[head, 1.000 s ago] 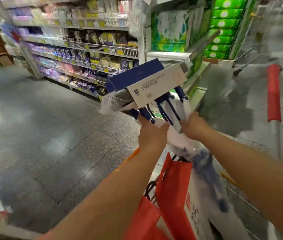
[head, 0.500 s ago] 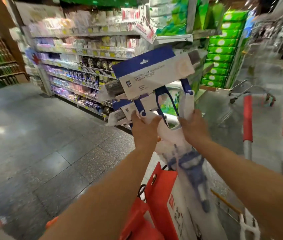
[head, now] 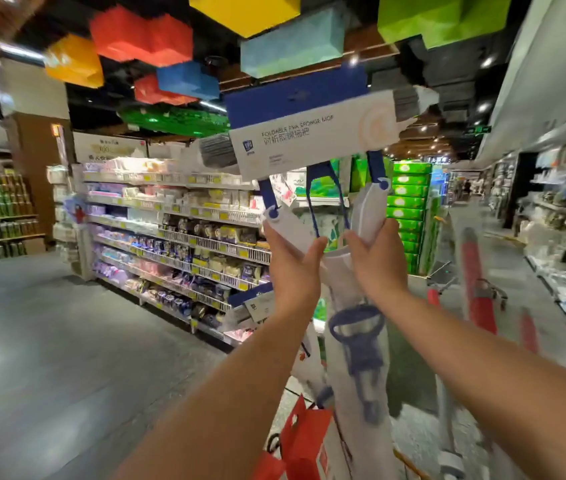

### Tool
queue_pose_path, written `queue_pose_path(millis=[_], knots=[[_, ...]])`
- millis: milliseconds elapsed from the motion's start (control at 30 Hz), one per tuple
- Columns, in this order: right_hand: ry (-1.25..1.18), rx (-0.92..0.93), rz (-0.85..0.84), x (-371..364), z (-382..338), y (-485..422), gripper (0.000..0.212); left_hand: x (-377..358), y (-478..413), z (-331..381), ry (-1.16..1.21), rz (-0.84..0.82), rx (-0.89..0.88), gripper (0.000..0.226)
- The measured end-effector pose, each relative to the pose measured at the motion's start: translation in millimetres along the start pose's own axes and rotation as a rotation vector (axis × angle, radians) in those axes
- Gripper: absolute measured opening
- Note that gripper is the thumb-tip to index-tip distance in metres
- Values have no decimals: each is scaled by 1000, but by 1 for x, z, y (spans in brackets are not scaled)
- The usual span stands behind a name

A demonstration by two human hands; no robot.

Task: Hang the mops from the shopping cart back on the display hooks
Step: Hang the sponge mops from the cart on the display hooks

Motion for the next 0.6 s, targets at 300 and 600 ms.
queue_pose_path(millis=[300, 600], knots=[[-34, 67, 216, 83, -92, 26, 35, 9, 25, 99, 104, -155, -155, 90], [54, 94, 443, 173, -177, 93, 38, 19, 85, 187, 189, -211, -255, 84]])
Point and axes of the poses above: each hand's wrist, its own y-axis away from the middle knuckle, its own x-axis out of the back of the hand, z = x × y, the point moved 8 cm from there along -y, towards the middle knuckle, and after that the axes turned 3 degrees about x, right-handed, at the moved point
